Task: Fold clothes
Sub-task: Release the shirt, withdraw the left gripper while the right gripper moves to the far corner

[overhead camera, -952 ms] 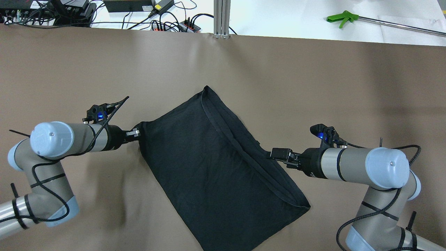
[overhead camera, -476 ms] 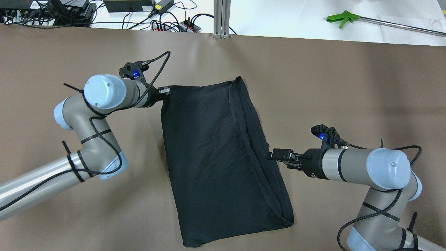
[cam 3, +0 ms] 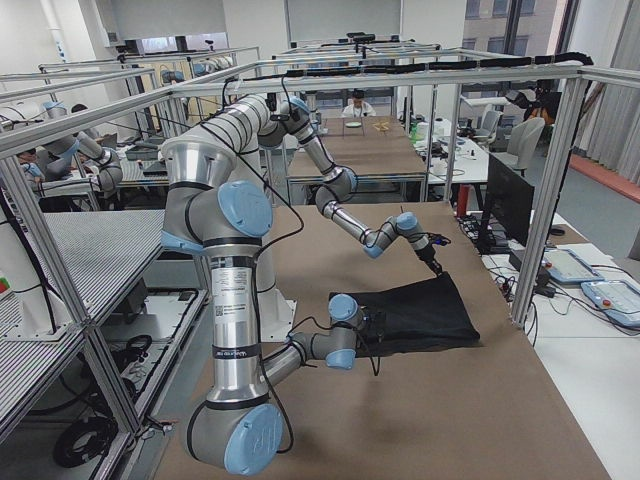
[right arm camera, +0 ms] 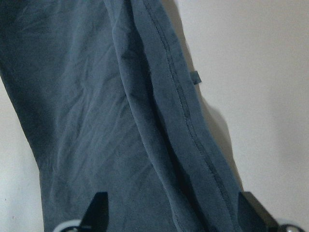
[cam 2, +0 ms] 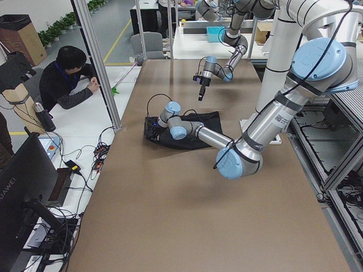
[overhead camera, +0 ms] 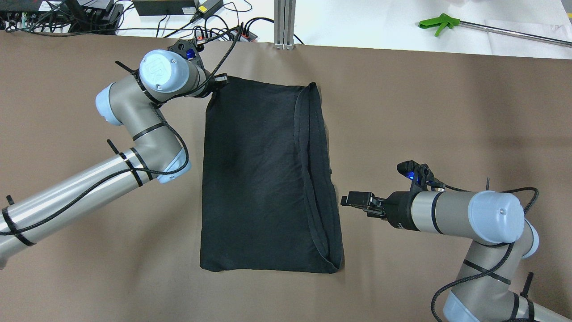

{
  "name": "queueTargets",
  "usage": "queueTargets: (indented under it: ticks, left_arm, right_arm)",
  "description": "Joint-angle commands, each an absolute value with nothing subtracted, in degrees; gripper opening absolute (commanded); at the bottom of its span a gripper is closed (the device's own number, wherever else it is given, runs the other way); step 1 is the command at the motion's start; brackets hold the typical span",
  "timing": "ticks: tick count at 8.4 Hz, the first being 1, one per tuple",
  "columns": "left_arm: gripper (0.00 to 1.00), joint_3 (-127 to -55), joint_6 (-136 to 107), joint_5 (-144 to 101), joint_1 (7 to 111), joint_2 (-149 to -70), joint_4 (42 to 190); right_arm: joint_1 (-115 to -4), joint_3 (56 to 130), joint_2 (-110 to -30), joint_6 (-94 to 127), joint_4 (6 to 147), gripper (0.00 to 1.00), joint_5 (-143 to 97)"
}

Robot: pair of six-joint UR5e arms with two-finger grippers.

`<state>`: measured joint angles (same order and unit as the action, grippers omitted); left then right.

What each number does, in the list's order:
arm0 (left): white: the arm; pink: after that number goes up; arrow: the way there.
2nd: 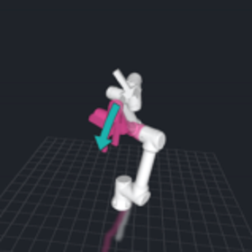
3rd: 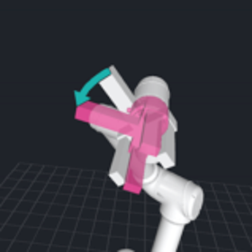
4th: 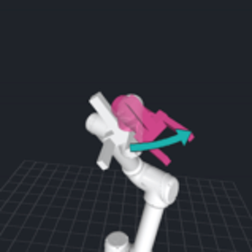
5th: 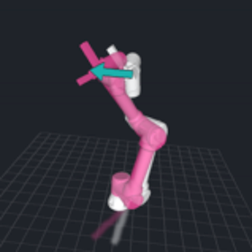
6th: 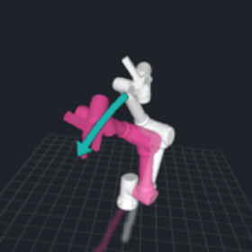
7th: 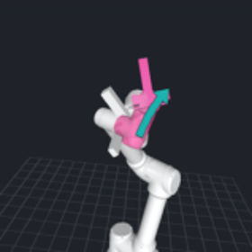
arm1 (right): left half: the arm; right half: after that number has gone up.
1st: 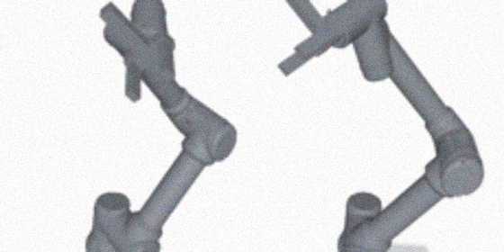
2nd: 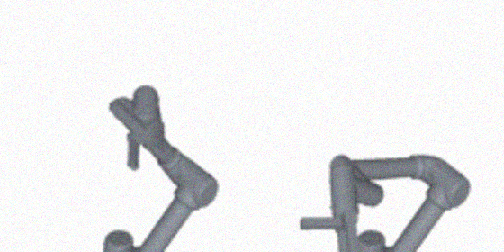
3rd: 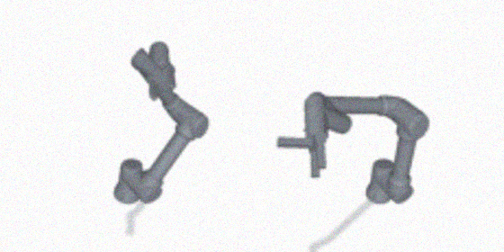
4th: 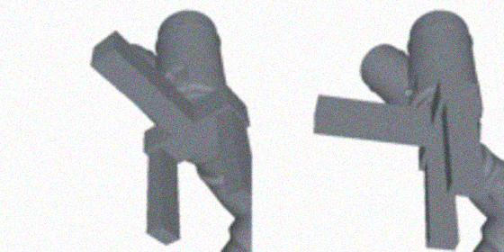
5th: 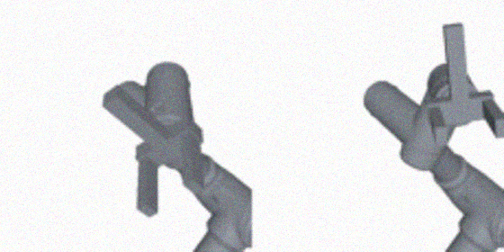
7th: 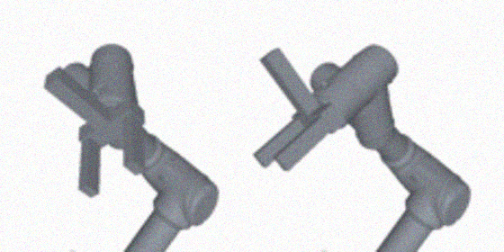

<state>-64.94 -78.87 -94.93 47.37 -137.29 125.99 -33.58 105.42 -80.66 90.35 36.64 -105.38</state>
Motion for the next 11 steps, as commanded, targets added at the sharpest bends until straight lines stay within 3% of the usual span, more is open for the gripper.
queueTargets:
  ticks: [1, 4, 8, 11]
  left_arm:
    - [0.95, -58.5, -78.7, -87.1, 46.7, -141.3, 126.4]
    - [0.95, -58.2, -78.5, -87.3, 47.6, -141.8, 126.3]
    - [0.95, -60.5, -72.9, -94.1, 51.3, -141.6, 126.3]
    - [0.95, -72.9, -62.8, -105.5, 55.6, -131.4, 126.4]
  right_arm:
    - [-33.5, 105.4, -80.3, 90.0, 36.9, 0.94, -105.5]
    - [-33.7, 105.2, -80.1, 89.0, 38.2, 0.94, -105.4]
    - [-34.2, 105.2, -74.5, 74.7, 50.1, 0.94, -104.8]
    - [-35.4, 104.4, -67.0, 69.4, 59.5, 0.94, -91.7]
